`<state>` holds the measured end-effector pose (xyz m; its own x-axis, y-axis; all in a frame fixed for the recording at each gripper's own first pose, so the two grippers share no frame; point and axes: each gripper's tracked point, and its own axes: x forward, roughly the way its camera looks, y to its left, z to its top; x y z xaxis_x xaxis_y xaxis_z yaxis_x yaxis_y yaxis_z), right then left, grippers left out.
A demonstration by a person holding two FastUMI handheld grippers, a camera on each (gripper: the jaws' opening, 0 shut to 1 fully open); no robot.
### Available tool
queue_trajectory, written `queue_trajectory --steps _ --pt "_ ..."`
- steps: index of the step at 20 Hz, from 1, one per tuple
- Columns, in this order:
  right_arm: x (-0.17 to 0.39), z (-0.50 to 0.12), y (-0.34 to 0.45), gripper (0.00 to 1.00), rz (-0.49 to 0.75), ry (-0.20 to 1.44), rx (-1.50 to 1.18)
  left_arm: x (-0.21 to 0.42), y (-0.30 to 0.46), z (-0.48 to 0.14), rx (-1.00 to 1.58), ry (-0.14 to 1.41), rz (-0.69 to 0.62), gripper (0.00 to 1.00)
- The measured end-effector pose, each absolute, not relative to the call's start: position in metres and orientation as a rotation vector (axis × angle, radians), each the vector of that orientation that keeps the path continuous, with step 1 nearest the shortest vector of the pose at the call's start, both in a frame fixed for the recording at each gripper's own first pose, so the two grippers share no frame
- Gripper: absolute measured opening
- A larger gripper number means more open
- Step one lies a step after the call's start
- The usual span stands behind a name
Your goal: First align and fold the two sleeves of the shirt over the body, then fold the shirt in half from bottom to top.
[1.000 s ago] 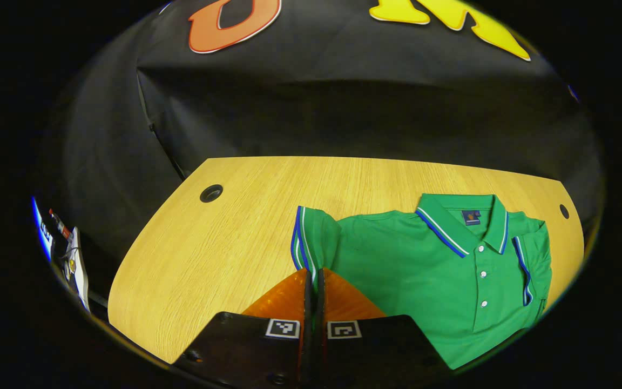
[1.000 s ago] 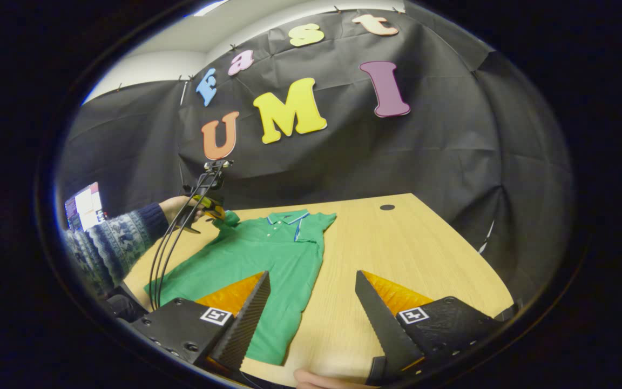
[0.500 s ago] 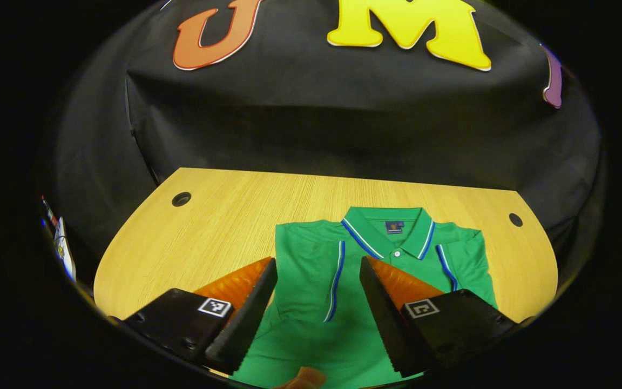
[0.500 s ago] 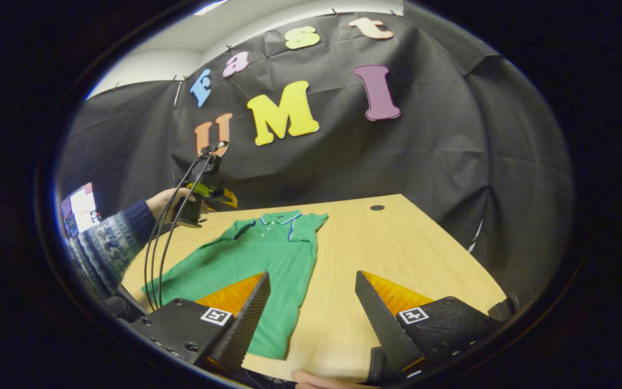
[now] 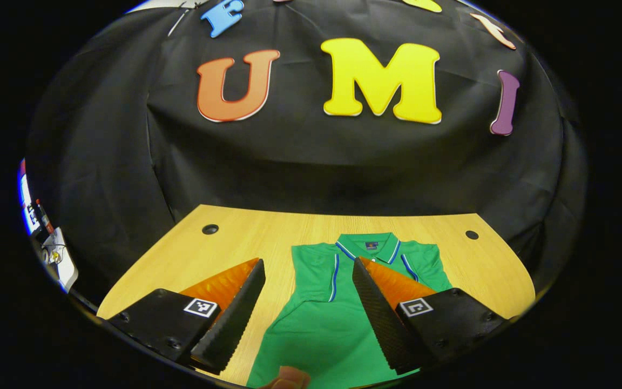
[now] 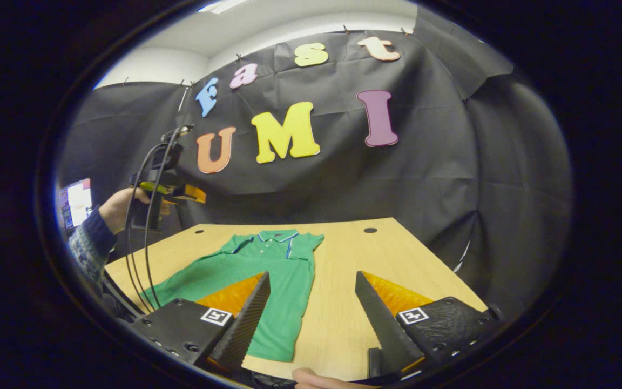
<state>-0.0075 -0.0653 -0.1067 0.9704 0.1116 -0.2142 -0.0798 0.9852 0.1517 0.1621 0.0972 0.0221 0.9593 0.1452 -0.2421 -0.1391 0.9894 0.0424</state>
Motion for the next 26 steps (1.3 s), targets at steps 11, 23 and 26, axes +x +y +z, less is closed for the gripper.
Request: queue_trajectory --steps 11,23,26 --pt "-0.007 -0.117 -0.062 0.96 0.008 0.221 0.11 0.024 0.137 -0.053 -0.008 0.216 0.123 1.0" --pt "-0.021 -0.22 -0.019 0.96 0.05 0.39 0.066 -0.027 0.143 -0.163 -0.023 0.232 0.091 1.0" --pt "-0.029 -0.245 -0.009 0.96 0.062 0.469 0.045 -0.031 0.148 -0.202 -0.01 0.329 0.102 1.0"
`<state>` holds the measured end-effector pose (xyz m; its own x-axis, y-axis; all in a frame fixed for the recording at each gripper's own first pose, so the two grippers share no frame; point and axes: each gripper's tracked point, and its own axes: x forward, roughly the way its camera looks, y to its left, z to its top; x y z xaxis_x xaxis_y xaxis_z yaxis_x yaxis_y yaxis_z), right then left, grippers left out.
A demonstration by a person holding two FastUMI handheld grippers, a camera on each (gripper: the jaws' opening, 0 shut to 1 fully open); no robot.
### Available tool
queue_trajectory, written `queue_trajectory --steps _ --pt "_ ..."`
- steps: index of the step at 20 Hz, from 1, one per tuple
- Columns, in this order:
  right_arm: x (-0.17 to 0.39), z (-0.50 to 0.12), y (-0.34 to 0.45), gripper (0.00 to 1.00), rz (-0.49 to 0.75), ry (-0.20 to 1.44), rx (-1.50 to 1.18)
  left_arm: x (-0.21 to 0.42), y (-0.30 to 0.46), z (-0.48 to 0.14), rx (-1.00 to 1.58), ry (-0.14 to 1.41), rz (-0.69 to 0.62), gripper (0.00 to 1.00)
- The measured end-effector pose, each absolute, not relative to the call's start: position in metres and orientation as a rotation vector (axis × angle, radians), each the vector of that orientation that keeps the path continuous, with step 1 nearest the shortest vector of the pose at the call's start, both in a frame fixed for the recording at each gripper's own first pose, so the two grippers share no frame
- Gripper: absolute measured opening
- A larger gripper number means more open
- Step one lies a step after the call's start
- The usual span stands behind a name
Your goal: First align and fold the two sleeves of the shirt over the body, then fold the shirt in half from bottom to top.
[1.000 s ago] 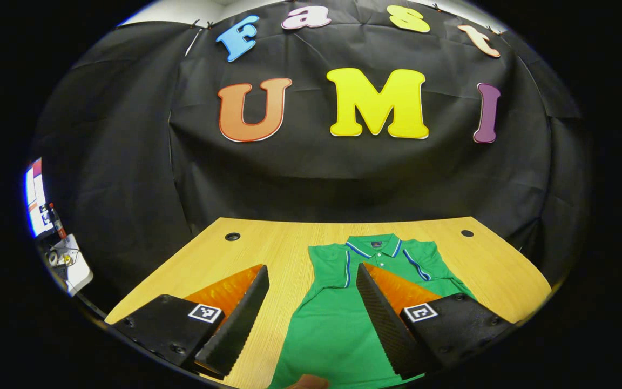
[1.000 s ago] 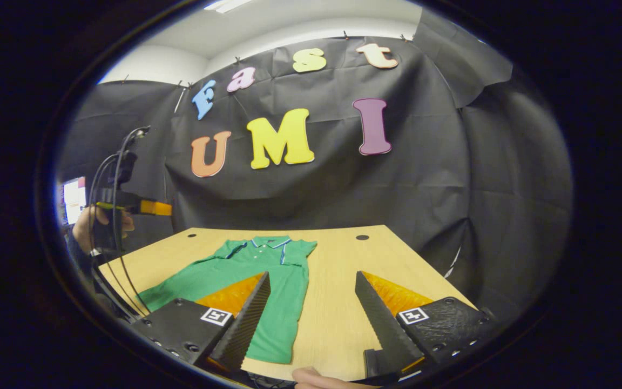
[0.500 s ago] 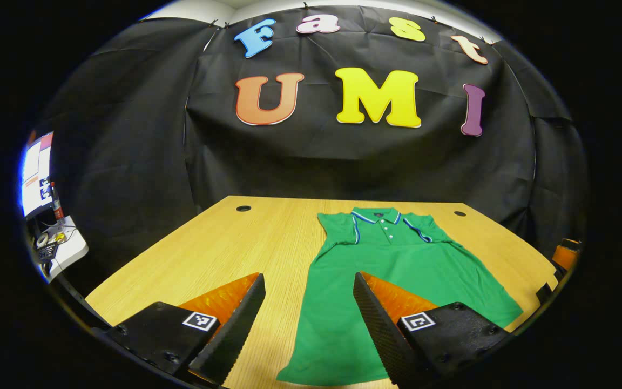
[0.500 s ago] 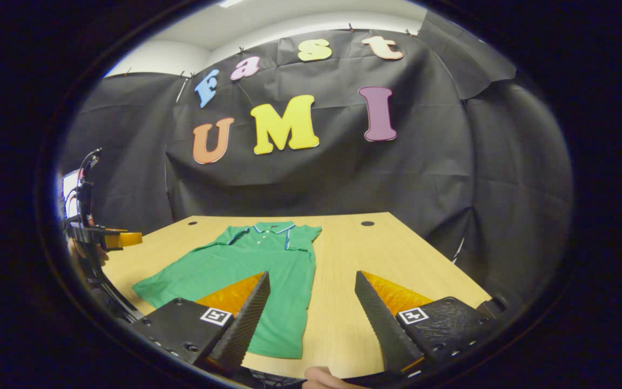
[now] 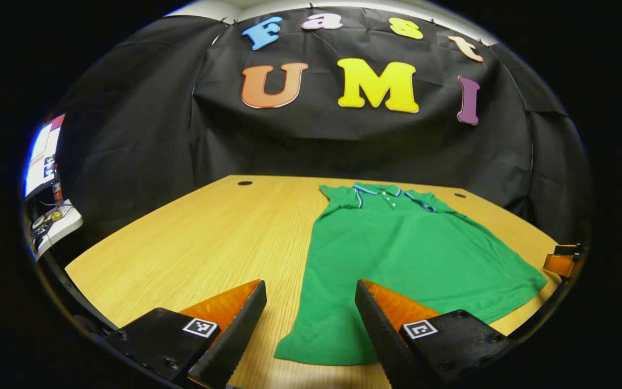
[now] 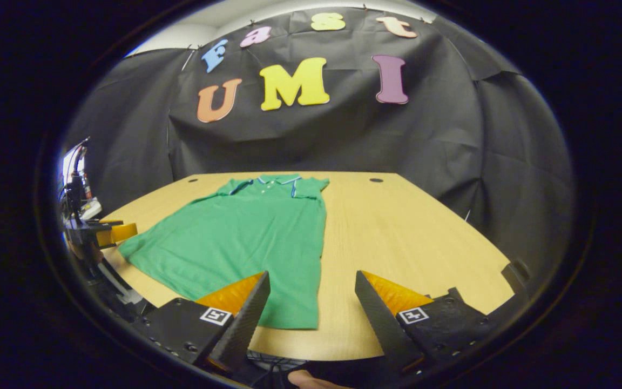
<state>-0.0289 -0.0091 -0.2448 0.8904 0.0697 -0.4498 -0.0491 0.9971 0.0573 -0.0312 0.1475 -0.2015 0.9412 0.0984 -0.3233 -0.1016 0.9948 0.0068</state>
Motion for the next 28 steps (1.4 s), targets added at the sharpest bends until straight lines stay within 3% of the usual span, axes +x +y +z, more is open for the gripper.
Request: queue_trajectory --steps 8,9,10,12,13,14,15,16,17,18,19,28 --pt "-0.025 -0.271 0.0 0.93 0.05 0.526 0.038 -0.026 0.148 -0.215 0.012 0.325 0.111 1.0" --pt "-0.024 -0.272 0.0 0.96 0.047 0.531 0.055 -0.024 0.151 -0.215 0.004 0.307 0.133 1.0" --pt "-0.022 -0.271 0.0 0.93 0.041 0.515 0.061 -0.023 0.151 -0.215 0.003 0.295 0.15 1.0" --pt "-0.024 -0.271 0.01 0.93 0.068 0.498 0.058 -0.02 0.145 -0.215 0.02 0.28 0.146 0.94" --pt "-0.023 -0.272 0.014 0.84 0.082 0.489 0.061 -0.019 0.139 -0.215 0.027 0.28 0.125 0.71" --pt "-0.021 -0.271 0.018 0.62 0.09 0.483 0.061 -0.018 0.135 -0.216 0.039 0.285 0.106 0.8" --pt "-0.019 -0.273 0.021 0.51 0.102 0.477 0.065 -0.017 0.132 -0.216 0.046 0.291 0.087 0.53" --pt "-0.017 -0.273 0.026 0.25 0.115 0.475 0.073 -0.017 0.129 -0.216 0.049 0.292 0.075 0.44" --pt "-0.016 -0.273 0.026 0.17 0.113 0.473 0.084 -0.017 0.129 -0.215 0.044 0.289 0.072 0.27" --pt "-0.015 -0.272 0.026 0.04 0.115 0.473 0.089 -0.017 0.129 -0.215 0.035 0.284 0.073 0.19" --pt "-0.014 -0.272 0.026 0.02 0.118 0.471 0.097 -0.017 0.128 -0.215 0.029 0.286 0.07 0.1" --pt "0.0 -0.213 0.024 0.0 0.157 0.305 0.033 -0.013 0.126 -0.16 0.014 0.169 0.056 0.07"
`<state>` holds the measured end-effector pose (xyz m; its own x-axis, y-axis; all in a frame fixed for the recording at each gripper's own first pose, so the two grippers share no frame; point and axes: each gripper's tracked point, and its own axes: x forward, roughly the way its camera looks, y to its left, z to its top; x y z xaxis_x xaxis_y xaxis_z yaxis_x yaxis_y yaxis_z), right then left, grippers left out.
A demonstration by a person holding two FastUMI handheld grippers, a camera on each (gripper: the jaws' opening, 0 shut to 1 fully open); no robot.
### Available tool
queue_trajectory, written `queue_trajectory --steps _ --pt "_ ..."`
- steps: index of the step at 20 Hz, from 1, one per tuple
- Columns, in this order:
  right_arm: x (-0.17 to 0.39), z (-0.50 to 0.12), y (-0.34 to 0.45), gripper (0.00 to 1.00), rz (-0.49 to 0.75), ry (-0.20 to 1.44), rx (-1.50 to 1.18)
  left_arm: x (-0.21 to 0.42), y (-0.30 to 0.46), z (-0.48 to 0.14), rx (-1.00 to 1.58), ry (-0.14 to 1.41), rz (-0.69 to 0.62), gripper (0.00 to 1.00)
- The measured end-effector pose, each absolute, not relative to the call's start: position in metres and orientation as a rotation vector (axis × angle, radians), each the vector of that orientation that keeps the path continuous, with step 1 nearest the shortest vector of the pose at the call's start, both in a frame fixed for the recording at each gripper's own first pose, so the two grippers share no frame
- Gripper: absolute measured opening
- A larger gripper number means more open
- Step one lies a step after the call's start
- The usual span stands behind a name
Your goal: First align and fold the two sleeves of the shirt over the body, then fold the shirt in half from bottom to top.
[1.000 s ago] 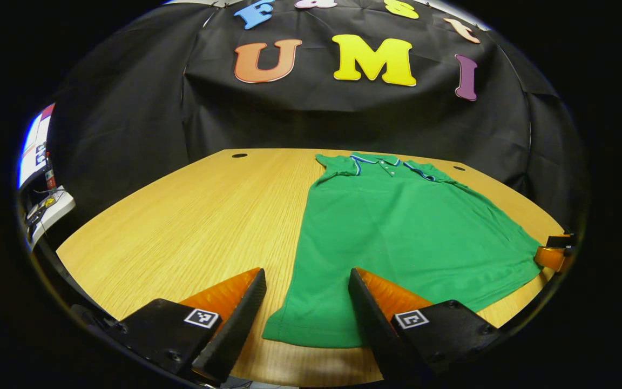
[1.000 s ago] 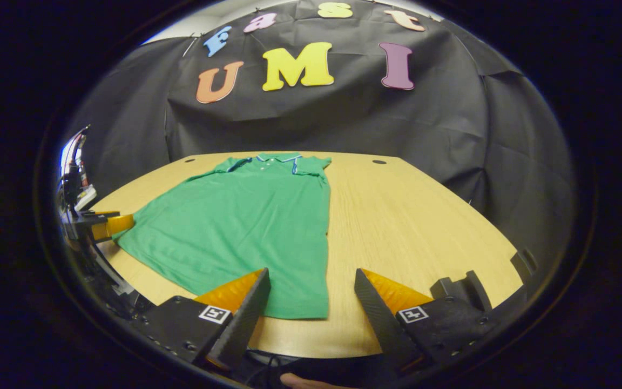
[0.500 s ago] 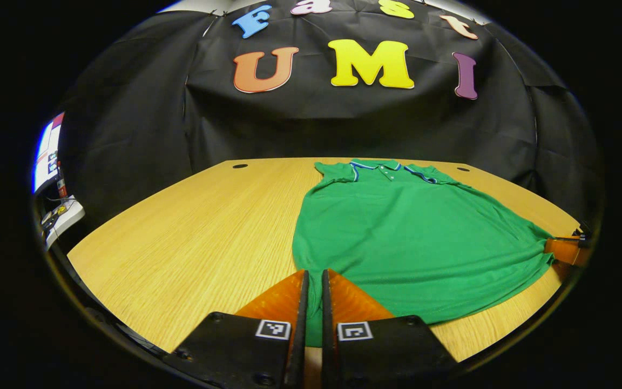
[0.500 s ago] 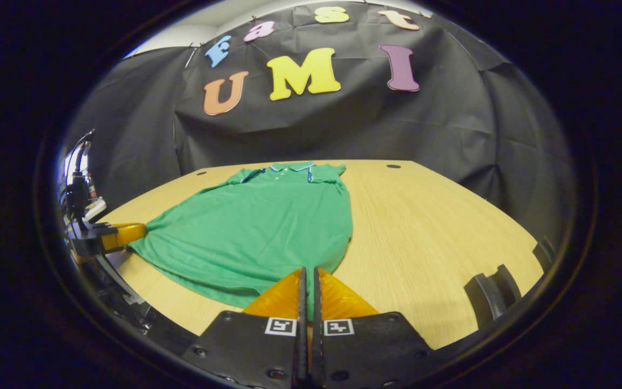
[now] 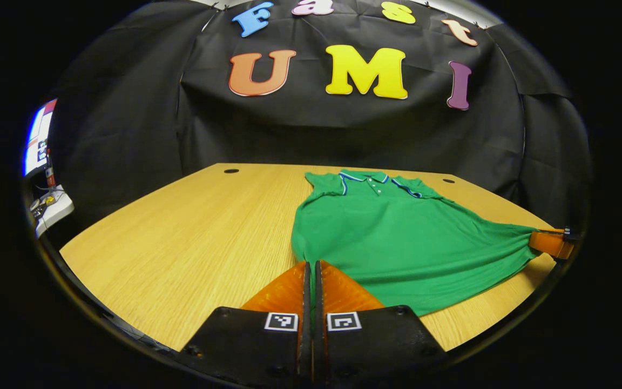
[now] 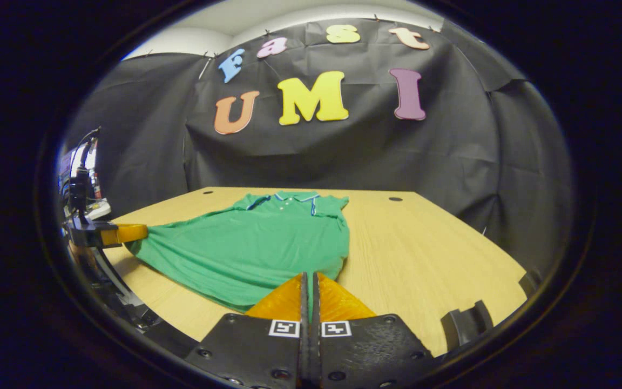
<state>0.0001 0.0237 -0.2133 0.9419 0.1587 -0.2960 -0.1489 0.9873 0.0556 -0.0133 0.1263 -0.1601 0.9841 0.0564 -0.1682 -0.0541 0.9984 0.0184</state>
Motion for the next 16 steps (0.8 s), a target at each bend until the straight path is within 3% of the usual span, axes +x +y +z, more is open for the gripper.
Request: queue_trajectory --steps 9,16 --pt "0.099 -0.172 0.022 0.0 0.149 0.267 0.06 0.06 0.129 -0.102 -0.022 0.098 0.061 0.07" --pt "0.218 -0.109 0.006 0.0 0.081 0.16 0.045 0.169 0.126 -0.043 0.03 0.008 0.03 0.07"
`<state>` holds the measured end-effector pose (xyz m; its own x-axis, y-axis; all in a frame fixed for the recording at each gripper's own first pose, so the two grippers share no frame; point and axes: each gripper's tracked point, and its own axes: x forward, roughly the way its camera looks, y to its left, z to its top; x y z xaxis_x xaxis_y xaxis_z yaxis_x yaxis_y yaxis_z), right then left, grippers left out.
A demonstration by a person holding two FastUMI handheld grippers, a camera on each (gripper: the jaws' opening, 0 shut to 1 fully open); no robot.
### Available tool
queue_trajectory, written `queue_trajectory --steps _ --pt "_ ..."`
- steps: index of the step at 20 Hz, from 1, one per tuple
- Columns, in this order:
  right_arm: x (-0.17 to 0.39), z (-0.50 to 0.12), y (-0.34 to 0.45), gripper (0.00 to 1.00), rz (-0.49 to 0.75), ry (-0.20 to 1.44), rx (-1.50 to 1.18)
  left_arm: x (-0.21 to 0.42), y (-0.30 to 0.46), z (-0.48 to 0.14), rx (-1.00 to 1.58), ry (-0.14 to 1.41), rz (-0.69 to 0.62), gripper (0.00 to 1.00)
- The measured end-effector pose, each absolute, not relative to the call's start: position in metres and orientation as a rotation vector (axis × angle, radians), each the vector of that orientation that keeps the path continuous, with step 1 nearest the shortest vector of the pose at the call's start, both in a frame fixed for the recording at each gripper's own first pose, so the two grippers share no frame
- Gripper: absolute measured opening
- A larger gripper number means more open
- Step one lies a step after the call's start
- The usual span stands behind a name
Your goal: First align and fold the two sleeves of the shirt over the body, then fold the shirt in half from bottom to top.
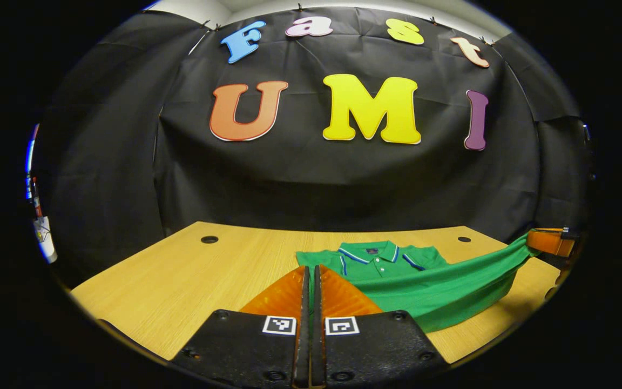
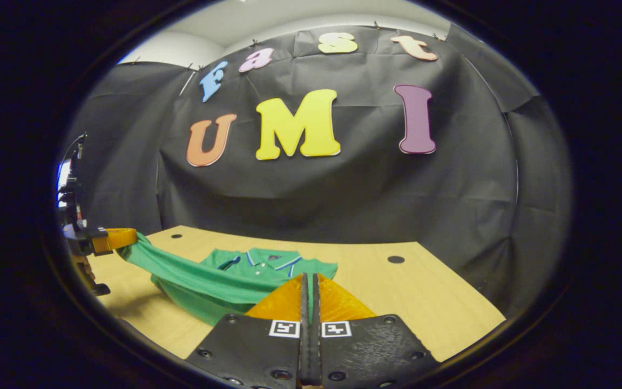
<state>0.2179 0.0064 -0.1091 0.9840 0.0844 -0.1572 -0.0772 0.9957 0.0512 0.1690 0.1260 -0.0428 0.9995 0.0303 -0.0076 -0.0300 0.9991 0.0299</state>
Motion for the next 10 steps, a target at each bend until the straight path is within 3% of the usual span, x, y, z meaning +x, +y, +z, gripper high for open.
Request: queue_trajectory --steps 5,10 --pt "0.312 -0.089 0.01 0.0 0.041 0.131 0.029 0.26 0.13 -0.01 0.07 -0.018 0.045 0.07" --pt "0.397 -0.079 0.004 0.0 0.008 0.106 0.033 0.333 0.14 -0.016 0.028 0.013 0.046 0.07"
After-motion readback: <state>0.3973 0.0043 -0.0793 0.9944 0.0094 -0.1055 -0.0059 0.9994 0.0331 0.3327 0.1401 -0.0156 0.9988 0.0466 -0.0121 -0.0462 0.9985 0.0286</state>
